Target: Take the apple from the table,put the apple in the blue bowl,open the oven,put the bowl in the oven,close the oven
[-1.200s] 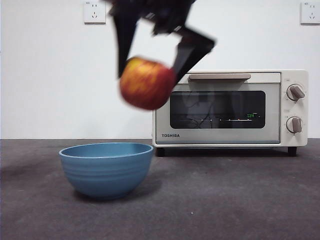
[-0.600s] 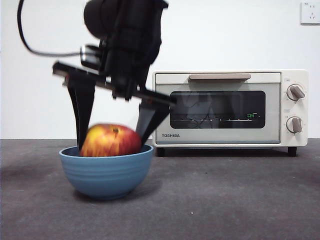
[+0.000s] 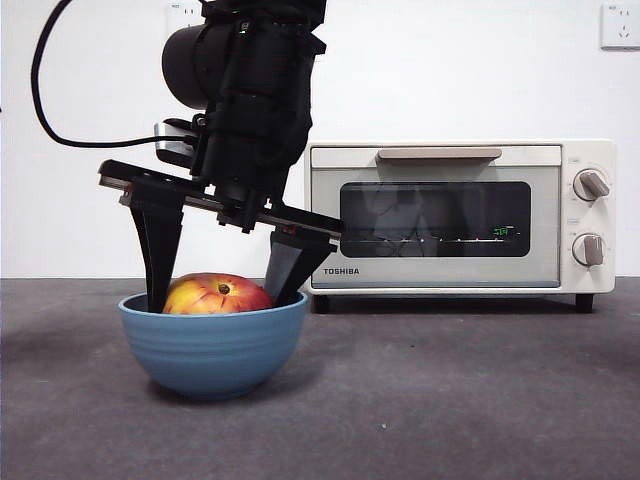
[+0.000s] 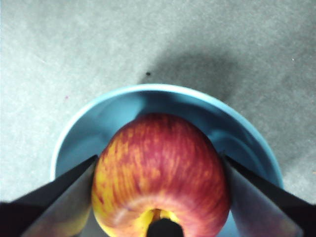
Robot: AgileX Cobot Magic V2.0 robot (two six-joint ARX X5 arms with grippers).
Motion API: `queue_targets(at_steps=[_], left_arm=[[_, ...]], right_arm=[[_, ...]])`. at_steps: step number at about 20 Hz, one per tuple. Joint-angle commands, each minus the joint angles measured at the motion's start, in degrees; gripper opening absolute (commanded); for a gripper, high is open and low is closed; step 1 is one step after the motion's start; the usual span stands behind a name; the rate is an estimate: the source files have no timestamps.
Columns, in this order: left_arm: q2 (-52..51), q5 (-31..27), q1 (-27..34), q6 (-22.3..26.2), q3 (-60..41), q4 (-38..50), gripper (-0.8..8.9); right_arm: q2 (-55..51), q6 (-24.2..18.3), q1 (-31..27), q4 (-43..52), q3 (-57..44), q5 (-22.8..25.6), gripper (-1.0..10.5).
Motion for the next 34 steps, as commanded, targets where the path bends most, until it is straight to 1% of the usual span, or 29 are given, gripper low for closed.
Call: queue_targets(at_steps=[1, 4, 8, 9, 10, 12, 15, 17, 21, 24, 25, 26, 27, 28, 32, 34], left_arm=[[0.35, -0.02, -0.13, 0.92, 0.02, 0.42, -0.05], [0.83, 0.00, -0.13, 1.09, 0.02, 0.85, -0.05], [0.92, 0.00, -0.13, 1.09, 0.02, 1.20, -0.05], [0.92, 0.00, -0.13, 1.09, 0.02, 1.25, -0.05], [0.92, 0.00, -0.13, 1.09, 0.02, 1.25, -0.05], [0.92, 0.00, -0.13, 1.07, 0.02, 1.22, -0.05], [0.92, 0.00, -0.13, 1.07, 0.02, 1.18, -0.05], [0.92, 0.00, -0.13, 1.05, 0.02, 1.20, -0.05], [0.92, 0.02, -0.13, 1.07, 0.02, 0.90, -0.05], [0.92, 0.02, -0.13, 1.07, 0.02, 0.90, -0.05], [0.92, 0.00, -0.13, 1.07, 0.02, 0.87, -0.05], [0.92, 0.02, -0.13, 1.07, 0.02, 0.87, -0.05], [0.92, 0.02, -0.13, 1.07, 0.02, 0.85, -0.05], [0.92, 0.02, -0.13, 1.07, 0.02, 0.79, -0.05], [0.92, 0.04, -0.13, 1.07, 0.02, 0.81, -0.05], [0.92, 0.04, -0.13, 1.07, 0.02, 0.83, -0.05]], right_arm=[[0.74, -0.17, 0.13, 0.13, 0.55, -0.17, 3.8], [0.74, -0.37, 0.13, -3.37, 4.74, 0.24, 3.8], [0.74, -1.42, 0.15, -10.75, 14.93, 0.52, 3.8], [0.74, -1.97, 0.13, -12.83, 17.16, 1.05, 3.8], [0.74, -2.36, 0.13, -13.94, 18.73, 2.69, 3.8], [0.74, -2.93, 0.13, -14.99, 19.87, 3.19, 3.8], [0.74, -3.02, 0.52, -17.42, 18.91, 3.98, 3.8], [0.74, -3.02, 0.90, -15.54, 17.00, 5.18, 3.8], [0.77, -2.75, 1.18, -10.19, 10.10, 4.92, 3.8], [0.77, -2.71, 1.20, -8.33, 7.28, 4.44, 3.9], [0.77, -2.67, 1.20, -7.65, 6.91, 4.11, 4.3], [0.77, -2.23, 1.18, -7.37, 6.75, 4.07, 5.2], [0.79, -2.16, 1.18, -7.08, 6.64, 4.07, 5.8], [0.79, -2.08, 1.20, -6.62, 6.54, 4.07, 6.1], [0.77, -1.86, 1.27, -6.62, 6.58, 4.07, 6.1], [-0.09, -1.86, 1.31, -8.70, 7.30, 4.26, 6.0]])
